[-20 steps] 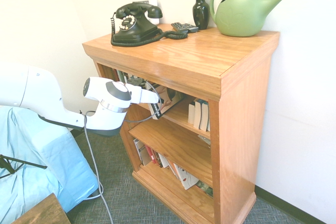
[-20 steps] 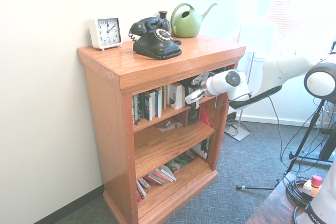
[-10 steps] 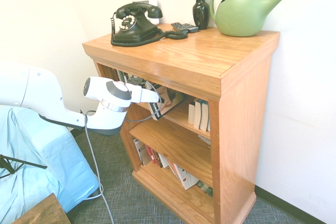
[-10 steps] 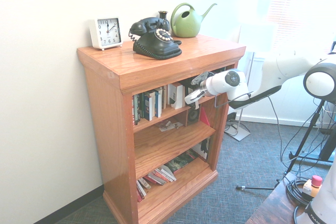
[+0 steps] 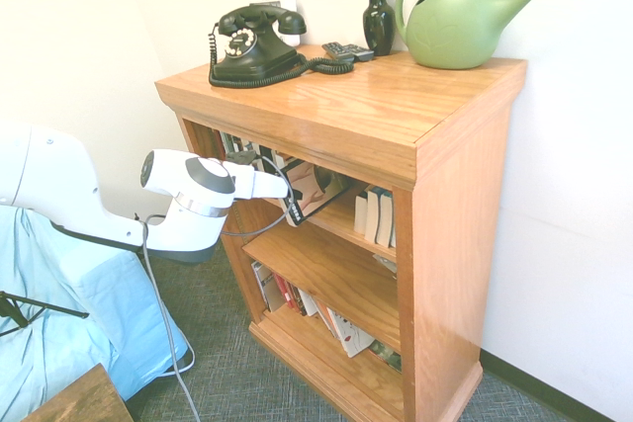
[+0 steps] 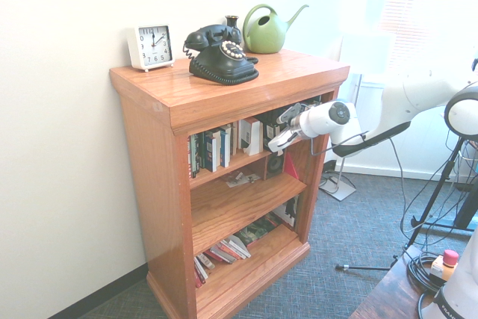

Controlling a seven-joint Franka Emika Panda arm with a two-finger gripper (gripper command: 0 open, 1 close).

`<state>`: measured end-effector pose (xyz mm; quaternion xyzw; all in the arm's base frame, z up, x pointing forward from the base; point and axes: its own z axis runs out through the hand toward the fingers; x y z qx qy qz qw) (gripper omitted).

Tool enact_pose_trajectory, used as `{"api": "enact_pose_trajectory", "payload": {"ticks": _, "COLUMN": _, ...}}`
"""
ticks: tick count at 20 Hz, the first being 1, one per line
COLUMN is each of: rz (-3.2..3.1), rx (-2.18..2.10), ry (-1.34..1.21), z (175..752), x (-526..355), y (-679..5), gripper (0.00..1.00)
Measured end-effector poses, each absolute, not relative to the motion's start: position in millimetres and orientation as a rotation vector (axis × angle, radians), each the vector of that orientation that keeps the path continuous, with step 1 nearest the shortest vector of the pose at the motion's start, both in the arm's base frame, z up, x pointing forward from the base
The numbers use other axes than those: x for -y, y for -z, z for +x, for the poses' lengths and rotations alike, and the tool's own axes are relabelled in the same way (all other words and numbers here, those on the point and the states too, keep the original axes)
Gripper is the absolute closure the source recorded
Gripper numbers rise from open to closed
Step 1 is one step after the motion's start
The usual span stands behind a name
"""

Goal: Organize the shelf

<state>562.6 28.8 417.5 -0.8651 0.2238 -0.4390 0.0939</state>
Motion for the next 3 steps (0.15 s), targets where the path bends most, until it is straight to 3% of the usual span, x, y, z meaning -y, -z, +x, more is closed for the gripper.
{"api": "enact_pose_trajectory", "payload": {"ticks": 3, "rz": -2.559, "rx": -0.644, "ry": 1.311, "z": 526, "x": -24, "y": -433, "gripper": 0.0}}
